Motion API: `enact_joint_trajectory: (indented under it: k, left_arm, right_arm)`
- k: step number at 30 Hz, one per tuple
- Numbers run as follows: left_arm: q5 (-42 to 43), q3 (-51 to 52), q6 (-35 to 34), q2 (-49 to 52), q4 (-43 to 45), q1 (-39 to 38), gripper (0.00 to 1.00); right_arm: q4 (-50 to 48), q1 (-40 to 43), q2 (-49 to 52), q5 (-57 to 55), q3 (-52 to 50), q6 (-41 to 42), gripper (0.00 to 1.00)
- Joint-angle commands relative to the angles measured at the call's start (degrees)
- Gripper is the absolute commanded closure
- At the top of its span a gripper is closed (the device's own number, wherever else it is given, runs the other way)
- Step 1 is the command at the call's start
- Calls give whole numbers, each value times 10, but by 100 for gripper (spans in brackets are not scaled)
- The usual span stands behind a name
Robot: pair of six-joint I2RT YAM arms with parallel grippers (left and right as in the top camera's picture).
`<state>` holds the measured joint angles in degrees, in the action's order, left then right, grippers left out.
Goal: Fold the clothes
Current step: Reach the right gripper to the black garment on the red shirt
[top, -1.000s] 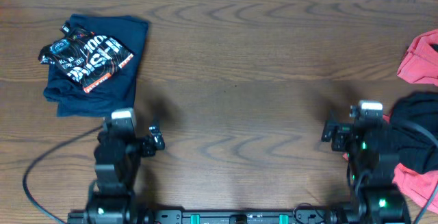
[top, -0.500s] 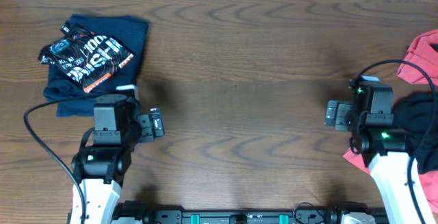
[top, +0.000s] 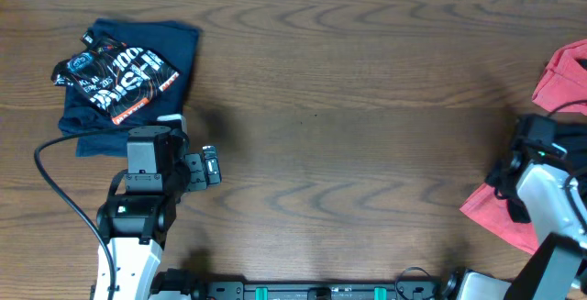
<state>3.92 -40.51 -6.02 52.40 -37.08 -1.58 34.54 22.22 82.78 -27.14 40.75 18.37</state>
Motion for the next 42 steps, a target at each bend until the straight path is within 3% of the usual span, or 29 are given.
enact_joint_trajectory:
  k: [1, 3, 5, 7, 8, 13, 17, 21, 26, 29, 31, 33, 36, 42]
  left_arm:
    - [1, -12, -3, 0, 0, 3, 2]
    - [1, -12, -3, 0, 0, 3, 2]
    - [1, -12, -3, 0, 0, 3, 2]
    - [1, -12, -3, 0, 0, 3, 2]
    - [1, -12, -3, 0, 0, 3, 2]
    - [1, -12, -3, 0, 0, 3, 2]
    - [1, -12, -3, 0, 0, 3, 2]
    - [1, -12, -3, 0, 0, 3, 2]
    - [1, -12, -3, 0, 0, 3, 2]
    - [1, -12, -3, 0, 0, 3, 2]
    - [1, -12, -3, 0, 0, 3, 2]
    - [1, -12, -3, 0, 0, 3, 2]
    - [1, -12, -3, 0, 1, 3, 2]
    - [1, -12, -3, 0, 1, 3, 2]
  right_arm:
    - [-13, 29, 25, -4, 7, 15, 30]
    - [-21, 37, 38, 7, 7, 15, 36]
    - [-25, 40, 47, 9, 7, 15, 52]
    - [-24, 40, 50, 9, 7, 15, 96]
    - [-24, 40, 49, 9, 7, 15, 99]
    - [-10, 40, 17, 35, 23, 15, 99]
    - [45, 40, -44, 43, 91, 12, 99]
    - [61, 40, -86, 118, 166, -51, 99]
    - [55, 38, -98, 295, 207, -156, 99]
    - [53, 22, -98, 493, 215, -231, 99]
    - [45, -6, -98, 620, 218, -249, 99]
    - [42, -47, -97, 672, 218, -248, 99]
    - [60, -122, -92, 662, 217, -244, 99]
    - [84, -285, -54, 528, 212, -244, 99]
